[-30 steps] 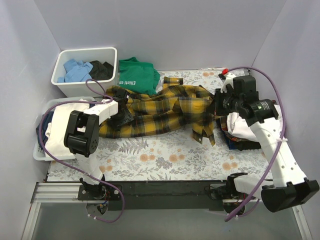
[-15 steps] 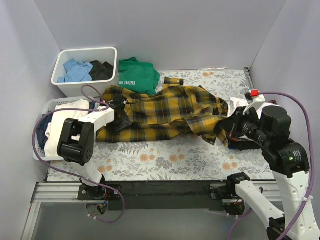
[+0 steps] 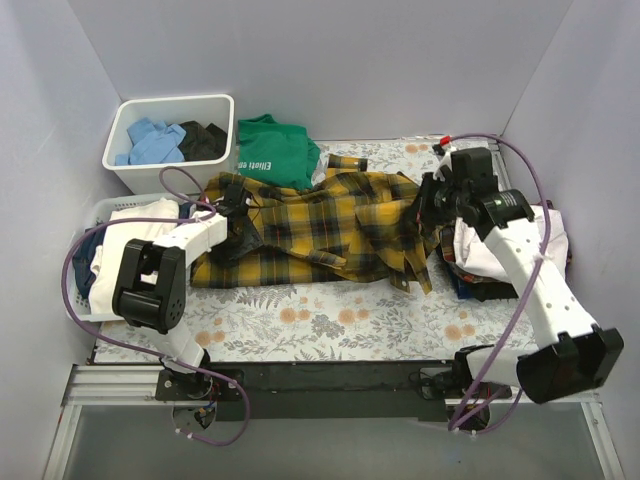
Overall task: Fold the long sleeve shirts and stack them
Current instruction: Fold the shirt
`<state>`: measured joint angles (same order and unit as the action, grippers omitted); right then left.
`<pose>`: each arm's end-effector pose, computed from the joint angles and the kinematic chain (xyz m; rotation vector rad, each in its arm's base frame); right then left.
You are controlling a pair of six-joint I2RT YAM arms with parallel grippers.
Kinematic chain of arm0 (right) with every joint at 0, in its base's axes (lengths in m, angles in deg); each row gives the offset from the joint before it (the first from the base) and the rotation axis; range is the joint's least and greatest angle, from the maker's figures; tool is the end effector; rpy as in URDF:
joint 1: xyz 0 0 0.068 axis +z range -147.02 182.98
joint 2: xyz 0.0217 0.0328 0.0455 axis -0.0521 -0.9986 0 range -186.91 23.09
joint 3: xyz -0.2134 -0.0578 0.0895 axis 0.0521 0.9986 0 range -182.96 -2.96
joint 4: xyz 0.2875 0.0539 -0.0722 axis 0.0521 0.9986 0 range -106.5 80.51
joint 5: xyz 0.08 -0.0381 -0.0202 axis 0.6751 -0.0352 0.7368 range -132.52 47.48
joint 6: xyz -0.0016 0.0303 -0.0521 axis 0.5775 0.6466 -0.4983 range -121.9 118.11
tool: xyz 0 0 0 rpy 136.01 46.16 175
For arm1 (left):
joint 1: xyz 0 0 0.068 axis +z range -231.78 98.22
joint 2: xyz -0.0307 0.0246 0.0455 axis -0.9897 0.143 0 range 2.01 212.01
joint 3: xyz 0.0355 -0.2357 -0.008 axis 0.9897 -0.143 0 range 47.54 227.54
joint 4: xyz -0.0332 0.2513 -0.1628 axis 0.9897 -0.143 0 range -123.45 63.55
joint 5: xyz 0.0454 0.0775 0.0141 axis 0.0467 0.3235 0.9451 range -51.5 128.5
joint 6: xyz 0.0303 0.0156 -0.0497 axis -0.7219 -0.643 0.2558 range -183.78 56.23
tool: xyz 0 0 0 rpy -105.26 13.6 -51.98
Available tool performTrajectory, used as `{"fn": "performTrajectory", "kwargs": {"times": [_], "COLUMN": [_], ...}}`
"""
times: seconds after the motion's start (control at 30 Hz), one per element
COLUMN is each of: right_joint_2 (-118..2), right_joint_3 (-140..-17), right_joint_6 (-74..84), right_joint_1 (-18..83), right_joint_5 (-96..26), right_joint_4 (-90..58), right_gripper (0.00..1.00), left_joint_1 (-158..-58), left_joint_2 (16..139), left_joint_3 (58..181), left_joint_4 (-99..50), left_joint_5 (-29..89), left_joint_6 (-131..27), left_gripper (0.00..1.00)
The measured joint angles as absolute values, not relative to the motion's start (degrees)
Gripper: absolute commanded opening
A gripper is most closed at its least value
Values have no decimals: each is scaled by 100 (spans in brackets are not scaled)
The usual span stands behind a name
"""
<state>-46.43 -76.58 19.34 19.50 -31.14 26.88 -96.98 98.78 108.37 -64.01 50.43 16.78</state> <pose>0.2978 0.0975 0.3332 -0.0138 2.3047 0.5702 0.3382 -0.0823 0.1076 -1.5439 2.3287 -0.1047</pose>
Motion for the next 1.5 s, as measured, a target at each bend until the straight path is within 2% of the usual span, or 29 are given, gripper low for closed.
{"fn": "performTrajectory", "kwargs": {"times": [0.37, 0.4, 0.43, 0.47, 0.5, 0.63, 0.97, 1.27, 1.5], "right_joint_2": [-7117, -7255, -7386, -7489, -7668, -8271, -8066, -6652, -6225], "right_joint_3": [-9302, -9321, -9330, -9356, -9466, -10047, -10036, -8766, -8401], "right_joint_6": [2467, 2496, 2515, 2533, 2537, 2511, 2299, 1995, 1884], "right_joint_1": [1847, 1843, 1836, 1829, 1810, 1770, 1454, 1211, 1231], "right_joint_5": [-3036, -3033, -3027, -3007, -2963, -2887, -3280, -3530, -3484], "right_joint_4": [1160, 1033, 937, 891, 874, 843, 1071, 1654, 1827], "right_gripper": [1, 8, 22, 45, 52, 68, 68, 67, 66], "left_joint_1": [-9689, -9689, -9689, -9689, -9691, -9759, -10911, -11973, -12218], "left_joint_2": [9651, 9596, 9533, 9485, 9419, 9155, 9131, 11028, 11975], "left_joint_3": [11209, 11242, 11294, 11336, 11388, 11537, 12092, 13869, 14304], "left_joint_4": [-6545, -6541, -6541, -6536, -6510, -6383, -5684, -5122, -4987], "left_joint_5": [5001, 4958, 4905, 4870, 4791, 4437, 3497, 3154, 2767], "left_joint_6": [1402, 1378, 1341, 1311, 1269, 1101, 519, 144, 170], "left_gripper": [69, 69, 69, 69, 70, 71, 75, 75, 75]}}
